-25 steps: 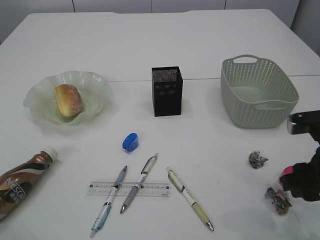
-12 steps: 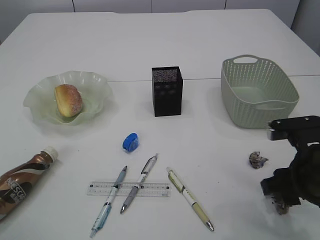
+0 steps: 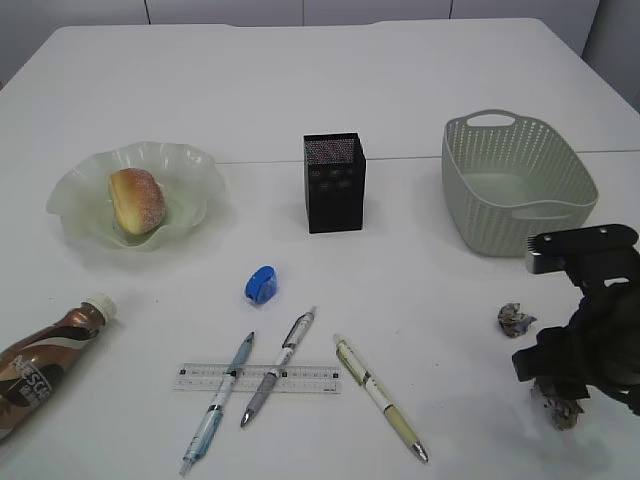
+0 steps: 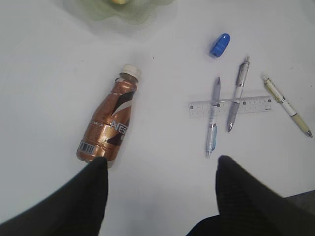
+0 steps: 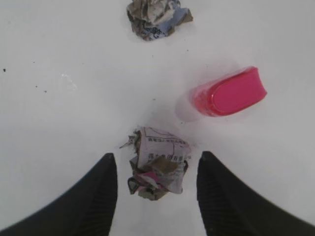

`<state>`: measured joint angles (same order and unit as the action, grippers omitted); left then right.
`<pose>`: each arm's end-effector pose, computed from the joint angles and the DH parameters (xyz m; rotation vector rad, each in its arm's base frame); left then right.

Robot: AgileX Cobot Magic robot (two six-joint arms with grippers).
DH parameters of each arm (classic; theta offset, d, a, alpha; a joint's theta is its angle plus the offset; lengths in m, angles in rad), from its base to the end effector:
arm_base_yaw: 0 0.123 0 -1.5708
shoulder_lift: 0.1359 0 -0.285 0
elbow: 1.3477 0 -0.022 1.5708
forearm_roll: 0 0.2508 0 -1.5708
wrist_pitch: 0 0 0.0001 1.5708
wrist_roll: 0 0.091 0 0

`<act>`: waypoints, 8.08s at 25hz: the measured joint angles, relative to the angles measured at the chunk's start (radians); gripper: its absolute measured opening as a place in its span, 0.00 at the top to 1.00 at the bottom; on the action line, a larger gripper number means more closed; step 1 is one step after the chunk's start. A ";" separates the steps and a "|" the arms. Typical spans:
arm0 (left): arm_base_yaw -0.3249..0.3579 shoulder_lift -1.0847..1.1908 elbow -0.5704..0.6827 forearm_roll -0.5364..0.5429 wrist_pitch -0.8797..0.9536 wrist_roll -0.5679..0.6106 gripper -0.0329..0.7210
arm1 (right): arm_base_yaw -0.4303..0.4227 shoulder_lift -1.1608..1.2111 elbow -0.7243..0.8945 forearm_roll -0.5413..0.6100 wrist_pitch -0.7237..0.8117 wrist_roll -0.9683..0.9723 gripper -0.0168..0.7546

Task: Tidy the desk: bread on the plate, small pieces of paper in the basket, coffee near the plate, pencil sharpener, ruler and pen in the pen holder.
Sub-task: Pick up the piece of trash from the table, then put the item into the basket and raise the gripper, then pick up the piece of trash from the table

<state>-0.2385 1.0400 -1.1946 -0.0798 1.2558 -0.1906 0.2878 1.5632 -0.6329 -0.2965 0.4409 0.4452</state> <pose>0.1699 -0.0484 0.3904 0.0584 2.6019 -0.2639 0.2397 0.0591 0.1468 -0.1309 2.8139 -0.0726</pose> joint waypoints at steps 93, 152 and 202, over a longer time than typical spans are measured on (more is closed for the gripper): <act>-0.018 0.000 0.000 -0.003 0.000 -0.002 0.30 | 0.001 0.058 -0.014 0.019 0.041 0.004 0.96; -0.018 0.000 0.000 -0.092 0.000 -0.008 0.30 | -0.192 0.581 -1.189 0.028 0.469 -0.126 0.81; -0.018 0.000 0.000 -0.169 0.000 -0.011 0.30 | -0.186 0.145 -0.707 0.361 0.748 -0.350 0.44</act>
<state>-0.2568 1.0400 -1.1946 -0.2487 1.2558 -0.2012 0.1018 1.7087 -1.3397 0.0643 1.1892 0.0950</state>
